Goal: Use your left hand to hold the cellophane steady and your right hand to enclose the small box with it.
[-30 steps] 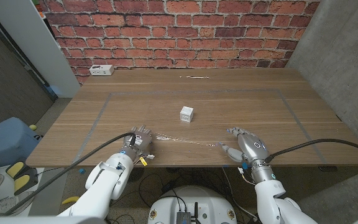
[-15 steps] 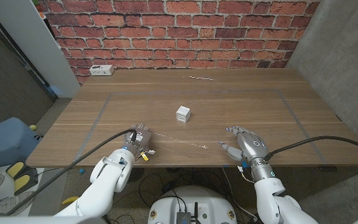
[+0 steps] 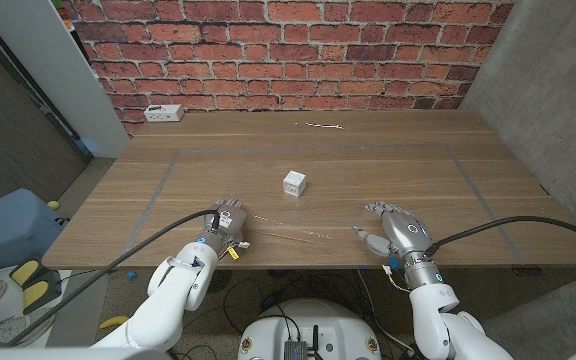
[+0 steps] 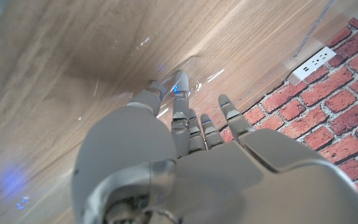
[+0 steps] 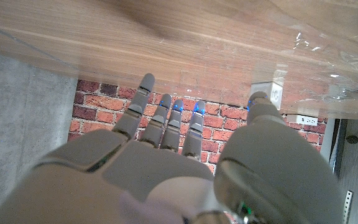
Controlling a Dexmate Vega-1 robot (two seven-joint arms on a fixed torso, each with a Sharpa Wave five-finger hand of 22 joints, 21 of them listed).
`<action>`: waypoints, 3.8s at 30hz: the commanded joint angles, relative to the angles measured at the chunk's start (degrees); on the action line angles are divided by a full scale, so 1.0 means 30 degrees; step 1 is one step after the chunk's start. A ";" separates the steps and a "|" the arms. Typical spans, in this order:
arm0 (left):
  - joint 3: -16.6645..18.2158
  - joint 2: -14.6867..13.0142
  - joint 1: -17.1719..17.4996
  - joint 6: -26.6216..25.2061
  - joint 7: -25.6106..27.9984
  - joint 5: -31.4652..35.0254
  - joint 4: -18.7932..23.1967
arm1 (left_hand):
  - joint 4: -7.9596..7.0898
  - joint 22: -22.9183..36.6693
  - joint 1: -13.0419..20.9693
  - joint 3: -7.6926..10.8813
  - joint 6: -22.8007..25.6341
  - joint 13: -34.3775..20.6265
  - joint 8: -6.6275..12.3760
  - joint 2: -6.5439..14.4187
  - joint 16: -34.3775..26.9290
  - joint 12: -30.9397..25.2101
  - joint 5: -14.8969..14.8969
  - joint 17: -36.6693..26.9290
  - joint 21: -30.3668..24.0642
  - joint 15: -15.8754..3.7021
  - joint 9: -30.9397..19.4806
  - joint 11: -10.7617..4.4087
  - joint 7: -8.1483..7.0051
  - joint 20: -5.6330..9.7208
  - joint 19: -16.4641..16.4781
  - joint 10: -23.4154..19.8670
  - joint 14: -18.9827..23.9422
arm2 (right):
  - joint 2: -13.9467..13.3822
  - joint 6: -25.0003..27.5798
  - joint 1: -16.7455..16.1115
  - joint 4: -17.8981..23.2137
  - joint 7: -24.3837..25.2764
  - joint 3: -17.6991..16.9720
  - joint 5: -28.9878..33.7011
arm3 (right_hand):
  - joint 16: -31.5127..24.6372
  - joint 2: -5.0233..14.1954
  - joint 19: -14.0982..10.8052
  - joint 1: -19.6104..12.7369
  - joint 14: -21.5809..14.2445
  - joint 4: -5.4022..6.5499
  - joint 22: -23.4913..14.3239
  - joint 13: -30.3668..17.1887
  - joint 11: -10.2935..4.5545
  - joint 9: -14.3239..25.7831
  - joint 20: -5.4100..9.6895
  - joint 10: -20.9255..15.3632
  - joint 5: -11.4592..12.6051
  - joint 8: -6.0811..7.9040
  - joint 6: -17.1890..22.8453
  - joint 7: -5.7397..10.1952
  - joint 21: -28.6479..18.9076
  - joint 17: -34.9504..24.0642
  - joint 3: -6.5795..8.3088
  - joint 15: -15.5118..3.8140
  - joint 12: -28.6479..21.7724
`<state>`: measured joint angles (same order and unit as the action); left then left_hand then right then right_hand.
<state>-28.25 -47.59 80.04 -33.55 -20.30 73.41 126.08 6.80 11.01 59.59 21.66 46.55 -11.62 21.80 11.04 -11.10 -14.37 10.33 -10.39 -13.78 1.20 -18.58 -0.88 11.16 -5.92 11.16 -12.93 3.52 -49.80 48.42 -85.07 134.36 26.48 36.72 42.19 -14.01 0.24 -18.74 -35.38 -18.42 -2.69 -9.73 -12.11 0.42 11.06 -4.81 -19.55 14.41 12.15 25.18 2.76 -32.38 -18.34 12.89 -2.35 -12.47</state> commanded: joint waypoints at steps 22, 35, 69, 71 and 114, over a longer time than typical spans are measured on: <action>-0.0404 -0.3893 -0.1813 -0.1091 0.3166 -0.9769 0.2896 | -0.1812 0.0195 0.0041 0.2451 0.0147 -0.0676 0.2728 0.0134 -0.0169 0.0252 0.0441 -0.0601 0.0062 0.0639 -0.4139 -0.0081 -0.2742 -0.0204 -0.0809 -0.0338 -0.0774 | 0.0980 0.0531 0.0470 -0.0446 0.0543 0.0481 -0.0035 | 0.0576 -0.0471 0.0372 -0.1079 0.1950 -0.1386 -0.0149 -0.0062 -0.0266 0.0057 -0.0266 0.3691 0.0840 -0.0772 -0.5171 0.0230 0.1416 0.0156 0.0155 0.0003 0.0775; -0.3658 -0.2407 -0.2444 -0.3291 0.2869 0.2283 0.1838 | -0.1543 0.0166 -0.0017 0.2142 -0.0356 -0.0768 0.3482 -0.0171 -0.0374 0.0093 0.0018 -0.0337 -0.0130 0.0311 -0.5113 -0.0560 -0.3950 -0.0220 -0.0449 -0.0813 -0.0088 | 0.2051 0.2101 0.1936 -0.1096 0.0436 0.1993 0.2319 | 0.0646 -0.0229 0.0848 -0.1565 0.2950 -0.1587 -0.0166 -0.0060 0.1005 0.0075 -0.0657 0.5560 0.1056 -0.0692 -0.6855 -0.0437 0.1969 0.0083 0.0116 0.0612 0.0803; -0.1922 -0.0600 -0.0803 -0.1039 1.0769 0.6488 -0.1339 | -0.1699 0.0056 -0.1388 0.0640 0.0424 -0.0755 0.4042 -0.0807 -0.0079 0.0536 -0.0013 -0.0094 0.0352 -0.0179 -0.4630 -0.1542 -0.6646 -0.1002 -0.1825 0.0318 -0.0176 | 0.3793 0.2269 0.3307 -0.2265 -0.6848 0.3149 1.2163 | 0.0464 -0.0182 0.1665 -0.3721 0.4606 -0.1732 -0.0187 0.0012 0.0356 0.0061 -0.0966 0.7801 0.2002 -0.0613 -0.8293 0.0391 0.3272 0.0134 0.0342 0.0678 0.0444; -0.1907 -0.0593 -0.0762 -0.1093 1.1096 0.6758 -0.1556 | -0.1671 0.0047 -0.1491 0.0516 0.0643 -0.0733 0.4037 -0.0890 -0.0063 0.0529 0.0001 -0.0075 0.0347 -0.0206 -0.4468 -0.1716 -0.6794 -0.0976 -0.1814 0.0318 -0.0173 | 0.3963 0.1889 0.3410 -0.2447 -0.6882 0.3020 1.2460 | 0.0398 -0.0143 0.1570 -0.3716 0.4480 -0.1707 -0.0188 0.0011 0.0368 0.0062 -0.1012 0.7656 0.2015 -0.0572 -0.8276 0.0410 0.3261 0.0120 0.0340 0.0620 0.0372; -0.0451 0.0645 -0.5142 0.0441 1.1394 -0.3759 -0.1665 | -0.0763 -0.0001 -0.0981 0.0514 0.0981 -0.0564 0.3888 -0.0282 -0.0056 0.0224 0.0025 0.0006 0.0267 -0.0576 -0.3463 -0.1594 -0.5202 -0.0667 -0.1533 -0.0602 0.0087 | 0.3098 -0.4507 0.2116 -0.3123 0.0589 0.0755 0.6535 | -0.2538 0.1245 -0.3237 -0.4222 -0.3030 -0.1756 -0.0259 -0.0015 -0.1623 -0.0053 0.0688 -0.2049 0.1681 0.2061 0.3075 0.1413 0.2673 -0.0239 0.0603 -0.2843 -0.2000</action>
<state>-28.52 -45.92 68.95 -31.89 16.69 65.33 121.80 4.06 10.93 55.92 23.06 49.31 -13.30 33.28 9.94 -11.47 -13.43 10.28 -10.40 -12.65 -0.20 -28.89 -5.83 -4.93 -8.06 6.54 -14.17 3.39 -38.62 39.06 -78.52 123.93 26.92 40.03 66.49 -21.19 3.15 -27.57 -47.32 -26.50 -7.71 -10.27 -11.87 -4.47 10.92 -2.95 -24.28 19.48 17.88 33.05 6.71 -23.97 -18.77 13.83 -2.60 -18.02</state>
